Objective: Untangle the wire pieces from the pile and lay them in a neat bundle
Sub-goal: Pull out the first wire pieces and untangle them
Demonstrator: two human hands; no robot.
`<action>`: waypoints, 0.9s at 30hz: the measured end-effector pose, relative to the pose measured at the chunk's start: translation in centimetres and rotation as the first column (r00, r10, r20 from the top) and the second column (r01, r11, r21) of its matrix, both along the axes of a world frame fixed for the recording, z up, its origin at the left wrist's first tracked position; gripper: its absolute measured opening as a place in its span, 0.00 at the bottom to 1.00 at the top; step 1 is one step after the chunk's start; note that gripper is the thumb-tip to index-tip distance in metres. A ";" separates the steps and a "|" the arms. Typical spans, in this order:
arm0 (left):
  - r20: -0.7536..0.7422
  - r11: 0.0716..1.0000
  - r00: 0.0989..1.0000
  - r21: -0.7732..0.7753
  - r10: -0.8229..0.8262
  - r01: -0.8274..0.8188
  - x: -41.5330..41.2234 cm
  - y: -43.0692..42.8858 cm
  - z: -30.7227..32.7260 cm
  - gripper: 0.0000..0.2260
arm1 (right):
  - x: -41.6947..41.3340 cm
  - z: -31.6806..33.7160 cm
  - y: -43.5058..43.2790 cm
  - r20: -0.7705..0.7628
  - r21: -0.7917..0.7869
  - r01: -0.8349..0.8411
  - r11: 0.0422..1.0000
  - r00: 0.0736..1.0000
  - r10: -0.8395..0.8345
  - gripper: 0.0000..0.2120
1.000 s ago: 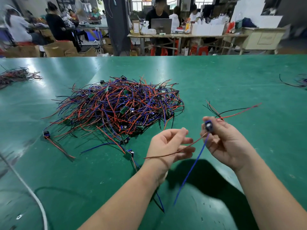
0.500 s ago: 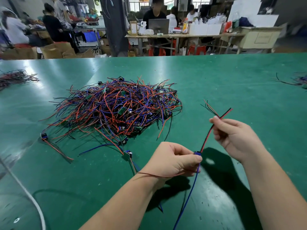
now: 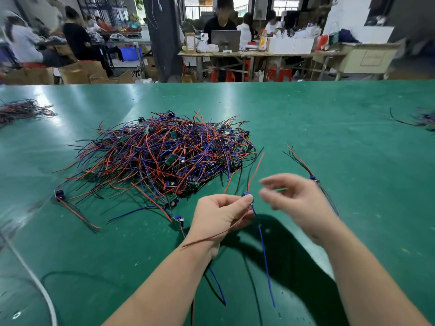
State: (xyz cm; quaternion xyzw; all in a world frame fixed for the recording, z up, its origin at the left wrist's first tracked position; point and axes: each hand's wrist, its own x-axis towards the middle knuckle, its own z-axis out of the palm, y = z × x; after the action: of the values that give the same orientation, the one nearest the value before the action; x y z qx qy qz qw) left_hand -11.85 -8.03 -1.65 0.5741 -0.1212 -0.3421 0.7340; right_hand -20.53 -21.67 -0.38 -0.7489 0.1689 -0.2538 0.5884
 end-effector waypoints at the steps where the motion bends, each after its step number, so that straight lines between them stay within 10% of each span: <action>1: 0.018 1.000 1.000 -0.009 -0.003 0.003 -0.1 0.0 -0.1 0.05 | 0.2 -0.3 0.7 -0.057 -0.083 -0.067 0.994 0.996 0.062 0.05; 11: 0.383 0.986 0.916 0.153 -0.120 0.065 -0.1 0.1 -0.3 0.06 | -0.1 -0.2 0.1 -0.044 -0.144 -0.002 0.990 0.999 -0.004 0.11; 16: 0.891 0.863 0.435 0.316 -0.127 -0.394 1.5 0.5 -1.3 0.08 | -0.5 0.8 -4.4 0.073 -0.310 0.604 0.734 0.785 -0.615 0.07; 21: 0.764 0.627 0.462 0.638 -0.450 -0.446 2.2 0.4 -2.5 0.16 | -0.3 0.3 -8.3 -0.183 -0.577 0.538 0.614 0.647 -0.740 0.04; 24: 0.766 0.598 0.423 0.642 -0.484 -0.479 2.8 0.4 -2.4 0.15 | -0.5 -0.4 -8.4 -0.375 -0.664 0.397 0.634 0.556 -0.742 0.03; 27: 0.796 0.669 0.470 0.589 -0.383 -0.454 3.0 0.4 -1.9 0.11 | -0.2 -0.5 -7.3 -0.260 -0.728 0.382 0.569 0.614 -0.745 0.09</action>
State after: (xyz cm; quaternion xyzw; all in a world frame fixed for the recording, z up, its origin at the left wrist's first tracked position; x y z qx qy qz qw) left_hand -8.81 -7.66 -3.57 0.9104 -0.3166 0.0052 0.2663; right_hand -20.71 -28.96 -0.90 -0.8324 0.4783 -0.2525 0.1207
